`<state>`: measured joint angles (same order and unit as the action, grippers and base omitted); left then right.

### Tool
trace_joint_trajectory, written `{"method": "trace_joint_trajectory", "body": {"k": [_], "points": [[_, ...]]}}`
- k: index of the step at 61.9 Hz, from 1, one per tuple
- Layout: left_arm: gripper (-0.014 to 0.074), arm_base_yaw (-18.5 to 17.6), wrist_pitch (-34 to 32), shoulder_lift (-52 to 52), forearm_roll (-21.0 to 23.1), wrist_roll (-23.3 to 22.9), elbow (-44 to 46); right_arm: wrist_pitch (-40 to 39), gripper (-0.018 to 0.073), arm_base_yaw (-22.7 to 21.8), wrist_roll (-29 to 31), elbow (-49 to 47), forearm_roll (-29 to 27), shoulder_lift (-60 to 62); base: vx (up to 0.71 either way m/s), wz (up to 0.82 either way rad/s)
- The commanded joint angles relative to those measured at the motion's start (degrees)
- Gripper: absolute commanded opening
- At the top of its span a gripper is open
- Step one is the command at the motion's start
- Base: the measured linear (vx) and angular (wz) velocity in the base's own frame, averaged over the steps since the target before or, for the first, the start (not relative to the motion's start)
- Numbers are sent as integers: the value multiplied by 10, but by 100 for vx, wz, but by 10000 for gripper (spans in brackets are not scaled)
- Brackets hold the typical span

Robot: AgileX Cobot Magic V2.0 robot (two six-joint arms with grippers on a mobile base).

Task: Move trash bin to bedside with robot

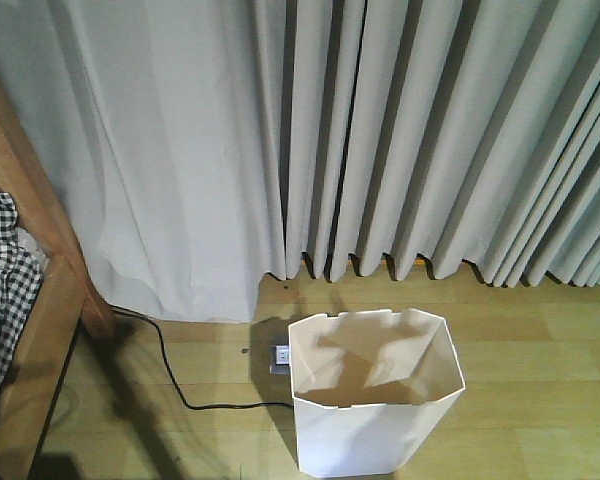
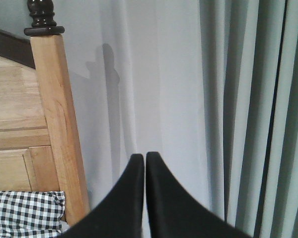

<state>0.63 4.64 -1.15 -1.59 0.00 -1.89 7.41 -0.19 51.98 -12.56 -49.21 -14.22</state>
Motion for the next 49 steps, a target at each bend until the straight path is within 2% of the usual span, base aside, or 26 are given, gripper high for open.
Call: {"method": "trace_joint_trajectory", "body": {"k": [1, 7, 17, 20, 49], "points": [[-6, -4, -43, -4, 5, -8, -7, -25, 461, 2, 8, -11, 0, 2, 0, 0], [-6, -4, -43, -4, 5, -8, -7, -15, 344, 2, 8, -11, 1, 2, 0, 0], [-6, -4, -43, -4, 5, -8, -7, -19, 48, 2, 8, -11, 5, 2, 0, 0], [-6, -4, -43, -4, 5, -8, -7, -20, -15, 2, 7, -11, 3, 2, 0, 0], [-6, -4, -43, -4, 5, -8, -7, -15, -8, 2, 7, -11, -11, 2, 0, 0]]}}
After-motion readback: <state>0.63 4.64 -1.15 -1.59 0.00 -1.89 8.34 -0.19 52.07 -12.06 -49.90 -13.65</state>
